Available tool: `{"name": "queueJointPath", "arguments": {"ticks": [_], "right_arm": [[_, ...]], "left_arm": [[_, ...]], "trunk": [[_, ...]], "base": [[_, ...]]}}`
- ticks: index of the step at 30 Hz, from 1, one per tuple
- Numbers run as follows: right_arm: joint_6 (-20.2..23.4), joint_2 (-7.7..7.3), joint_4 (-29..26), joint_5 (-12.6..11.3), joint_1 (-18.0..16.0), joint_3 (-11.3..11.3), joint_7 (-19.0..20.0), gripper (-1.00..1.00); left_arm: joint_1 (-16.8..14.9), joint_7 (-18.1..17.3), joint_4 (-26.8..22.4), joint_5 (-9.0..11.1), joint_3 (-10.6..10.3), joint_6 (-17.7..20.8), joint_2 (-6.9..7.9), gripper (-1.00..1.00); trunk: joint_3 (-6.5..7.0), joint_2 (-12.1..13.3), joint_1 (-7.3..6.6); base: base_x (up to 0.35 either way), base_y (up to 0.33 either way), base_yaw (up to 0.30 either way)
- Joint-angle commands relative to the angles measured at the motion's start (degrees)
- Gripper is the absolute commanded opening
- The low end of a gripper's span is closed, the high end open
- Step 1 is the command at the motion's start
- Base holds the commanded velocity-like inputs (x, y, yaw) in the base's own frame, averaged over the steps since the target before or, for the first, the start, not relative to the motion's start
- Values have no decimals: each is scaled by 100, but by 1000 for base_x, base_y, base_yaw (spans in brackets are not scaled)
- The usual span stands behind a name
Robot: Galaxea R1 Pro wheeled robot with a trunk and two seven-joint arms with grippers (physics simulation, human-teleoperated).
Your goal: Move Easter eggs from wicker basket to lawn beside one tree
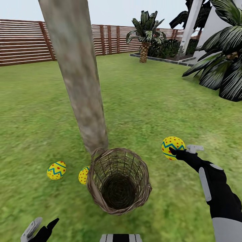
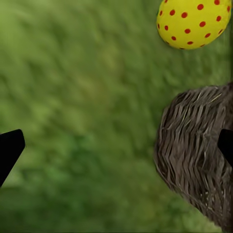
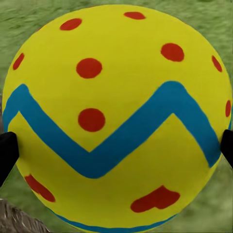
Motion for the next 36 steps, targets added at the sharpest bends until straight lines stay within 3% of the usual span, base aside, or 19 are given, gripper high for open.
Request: {"name": "queueJointPath", "arguments": {"ticks": [1, 6, 12, 17, 19, 23, 31, 36], "right_arm": [[41, 0, -73, -40, 3, -8, 9, -100], [49, 5, -408, -50, 26, -18, 10, -100], [56, 5, -332, -42, 29, -16, 6, -100], [257, -25, 295, 4, 2, 16, -19, -100], [304, -45, 889, 208, -32, 79, -241, -100], [343, -68, 1208, 396, -48, 115, -407, -100], [292, -49, 1293, 423, -41, 129, -431, -100], [85, -2, 1519, 452, -44, 158, -489, -100]], "left_arm": [[0, 15, -8, 48, 11, 30, -1, 100], [1, 22, -6, 41, 18, 22, -5, 100], [156, -17, -71, 70, 74, 22, -11, 100], [205, 43, 114, 96, 117, 26, -10, 100], [195, 78, 258, 261, 127, 24, -3, 100], [187, 280, 373, 384, 131, 22, -1, 100], [185, 288, 392, 354, 92, -1, 3, 100], [298, 262, 333, 395, 212, -138, 10, 100]], "trunk": [[21, 0, -3], [134, 7, -16], [269, 15, -31], [405, 21, -44], [462, 24, -49], [577, 29, -60], [593, 29, -60], [593, 29, -60]], "base": [[0, -1, 28], [0, 0, 8], [0, 0, 9], [0, 0, 160], [0, 0, 198], [0, 0, 203], [0, -74, 78], [0, -313, 14]]}}
